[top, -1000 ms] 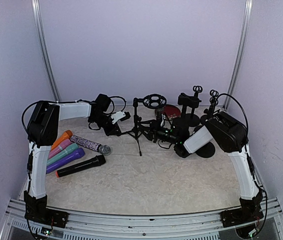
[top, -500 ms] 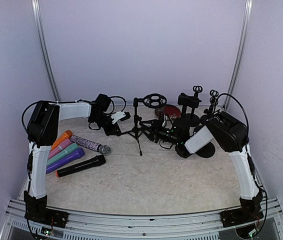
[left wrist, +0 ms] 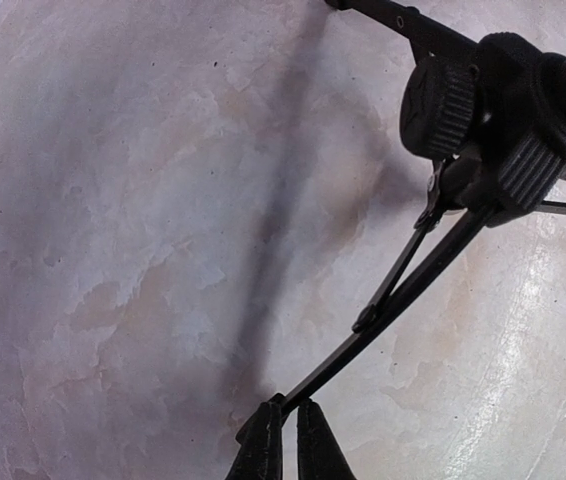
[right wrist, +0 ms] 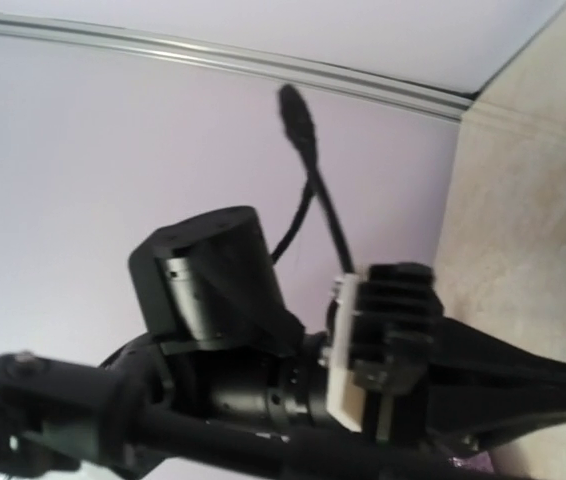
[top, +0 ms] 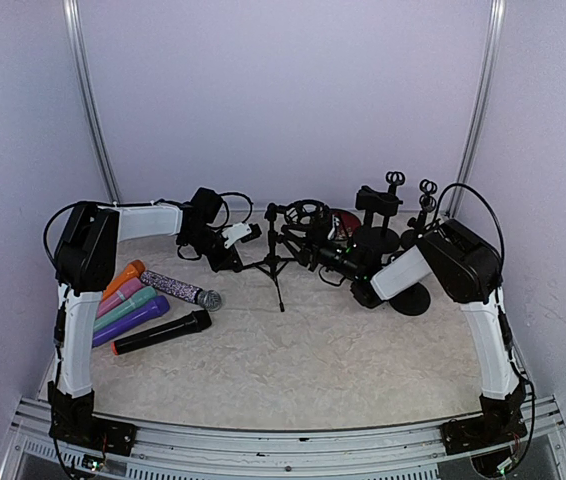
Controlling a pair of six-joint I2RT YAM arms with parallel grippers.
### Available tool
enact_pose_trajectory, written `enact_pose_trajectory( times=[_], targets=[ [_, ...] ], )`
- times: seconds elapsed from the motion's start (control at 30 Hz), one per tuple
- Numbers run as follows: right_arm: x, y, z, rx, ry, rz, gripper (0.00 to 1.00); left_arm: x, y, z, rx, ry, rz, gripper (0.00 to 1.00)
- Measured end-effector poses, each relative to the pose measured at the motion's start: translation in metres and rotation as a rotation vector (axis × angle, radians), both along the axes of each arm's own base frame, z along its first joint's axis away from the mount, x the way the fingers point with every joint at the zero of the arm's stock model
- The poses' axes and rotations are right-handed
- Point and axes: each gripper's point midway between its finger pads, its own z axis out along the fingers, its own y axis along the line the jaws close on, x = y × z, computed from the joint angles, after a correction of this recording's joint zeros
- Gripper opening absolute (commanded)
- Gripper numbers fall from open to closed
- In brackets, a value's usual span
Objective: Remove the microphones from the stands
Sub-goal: Unscrew the knob on the stand of the microphone stand.
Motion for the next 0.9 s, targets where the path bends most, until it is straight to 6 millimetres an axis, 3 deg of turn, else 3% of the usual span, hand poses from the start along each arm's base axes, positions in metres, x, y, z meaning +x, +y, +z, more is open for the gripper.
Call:
enact_pose_trajectory(
  times=[0.27, 0.67, 0.73, 0.9],
  targets=[
    [0.003, 0.004, -0.010, 0.000, 0.018, 0.012, 0.30, 0.000, 0.000, 0.000, 0.000, 0.000, -0.001, 0.05],
    [0.007, 0.010, -0.004, -0.012, -0.002, 0.020, 0.22, -0.001, -0.001, 0.000, 0.001, 0.001, -0.003, 0.05],
    [0.007, 0.010, -0.005, -0.018, -0.007, 0.024, 0.22, -0.001, -0.001, 0.000, 0.001, 0.000, -0.003, 0.05],
    [0.002, 0.008, -0.010, -0.022, -0.002, 0.029, 0.37, -0.001, -0.002, 0.000, 0.002, 0.000, -0.003, 0.05]
  ],
)
